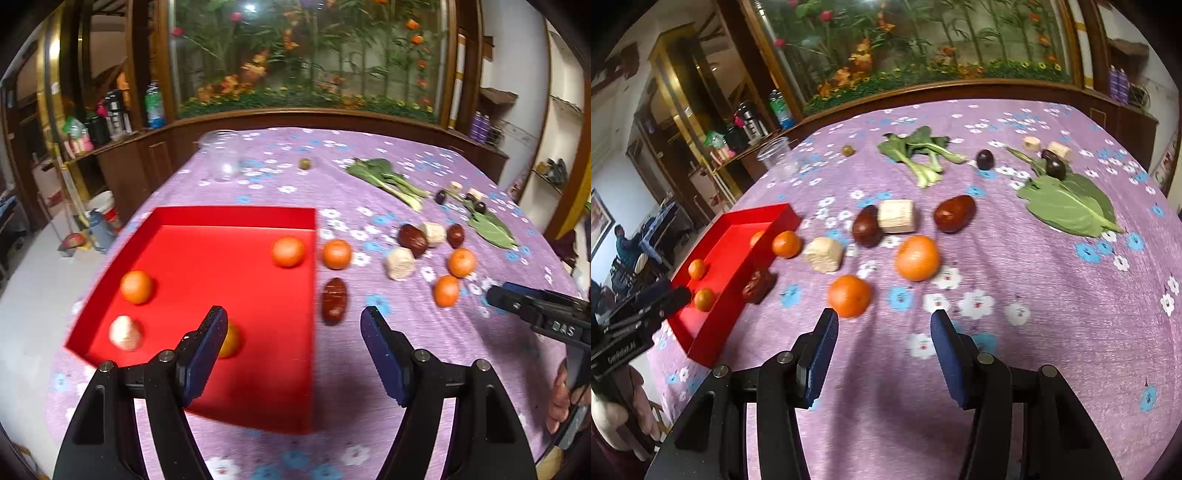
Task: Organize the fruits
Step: 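Withdraw both open tools from the tray back over the table, then grasp the beige cylindrical cake with the left tool while the right tool grasps an orange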
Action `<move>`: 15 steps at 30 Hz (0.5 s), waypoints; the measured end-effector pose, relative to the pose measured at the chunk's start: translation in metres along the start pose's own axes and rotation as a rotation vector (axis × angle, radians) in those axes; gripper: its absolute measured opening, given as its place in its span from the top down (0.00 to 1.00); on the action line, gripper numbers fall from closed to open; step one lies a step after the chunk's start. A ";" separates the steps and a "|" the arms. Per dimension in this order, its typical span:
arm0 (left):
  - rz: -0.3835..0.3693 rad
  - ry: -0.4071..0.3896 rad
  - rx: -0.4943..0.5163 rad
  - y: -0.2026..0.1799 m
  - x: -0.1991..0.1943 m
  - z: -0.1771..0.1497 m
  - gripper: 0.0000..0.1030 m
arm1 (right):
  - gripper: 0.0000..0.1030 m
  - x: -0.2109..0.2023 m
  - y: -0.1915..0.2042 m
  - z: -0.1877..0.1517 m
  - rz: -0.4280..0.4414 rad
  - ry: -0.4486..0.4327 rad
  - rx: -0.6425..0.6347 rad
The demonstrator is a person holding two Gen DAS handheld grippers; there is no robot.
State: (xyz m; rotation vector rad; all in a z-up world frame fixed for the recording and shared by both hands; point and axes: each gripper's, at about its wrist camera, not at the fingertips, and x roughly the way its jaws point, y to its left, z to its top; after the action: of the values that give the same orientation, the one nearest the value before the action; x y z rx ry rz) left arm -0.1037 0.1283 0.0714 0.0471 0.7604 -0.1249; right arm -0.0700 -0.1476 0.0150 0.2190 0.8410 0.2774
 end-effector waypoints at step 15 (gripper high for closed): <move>-0.154 0.055 0.079 -0.064 0.056 0.035 0.29 | 0.45 0.028 -0.027 0.029 -0.002 0.013 0.070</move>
State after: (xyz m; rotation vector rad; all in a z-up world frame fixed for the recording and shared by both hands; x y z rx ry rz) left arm -0.0482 0.0565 0.0584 0.0673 0.8136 -0.3013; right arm -0.0258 -0.1664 0.0063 0.2819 0.8646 0.2478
